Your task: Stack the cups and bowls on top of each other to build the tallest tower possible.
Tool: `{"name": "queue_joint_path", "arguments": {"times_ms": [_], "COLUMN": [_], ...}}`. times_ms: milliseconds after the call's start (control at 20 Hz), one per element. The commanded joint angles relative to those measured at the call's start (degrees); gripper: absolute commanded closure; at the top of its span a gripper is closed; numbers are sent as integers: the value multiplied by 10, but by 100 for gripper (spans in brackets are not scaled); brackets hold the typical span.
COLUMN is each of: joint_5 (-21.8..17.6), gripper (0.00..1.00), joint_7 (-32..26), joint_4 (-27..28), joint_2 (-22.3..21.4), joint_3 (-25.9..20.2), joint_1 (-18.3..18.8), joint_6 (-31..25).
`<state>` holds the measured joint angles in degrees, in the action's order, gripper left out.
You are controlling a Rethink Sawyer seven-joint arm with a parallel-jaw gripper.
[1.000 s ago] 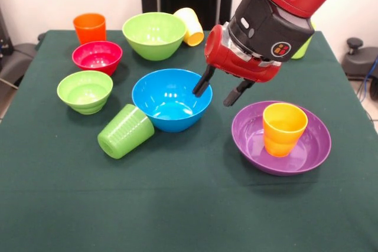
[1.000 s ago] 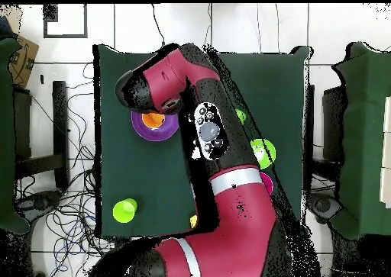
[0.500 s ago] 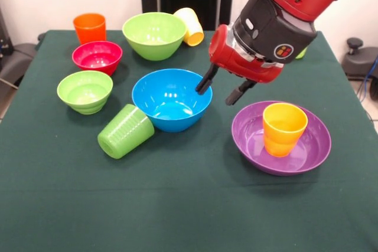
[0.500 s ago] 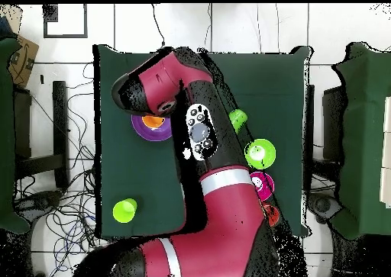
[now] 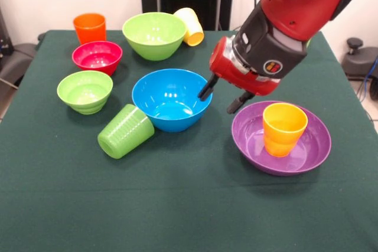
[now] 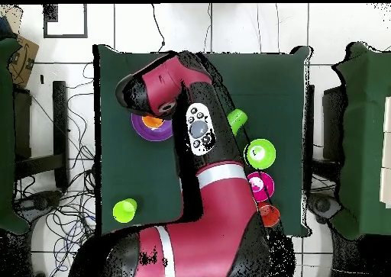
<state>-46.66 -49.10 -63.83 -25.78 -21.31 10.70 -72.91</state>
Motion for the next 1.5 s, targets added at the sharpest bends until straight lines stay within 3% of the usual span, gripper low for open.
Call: {"name": "queue_joint_path", "arguments": {"times_ms": [50, 750, 1500], "joint_5": [19, 16, 36], "gripper": [0, 0, 0], "joint_7": [187, 170, 205], "joint_4": [35, 88, 92], "joint_2": [51, 73, 95], "joint_3": [24, 59, 97], "joint_1": [-13, -26, -47], "joint_6": [-45, -58, -66]}}
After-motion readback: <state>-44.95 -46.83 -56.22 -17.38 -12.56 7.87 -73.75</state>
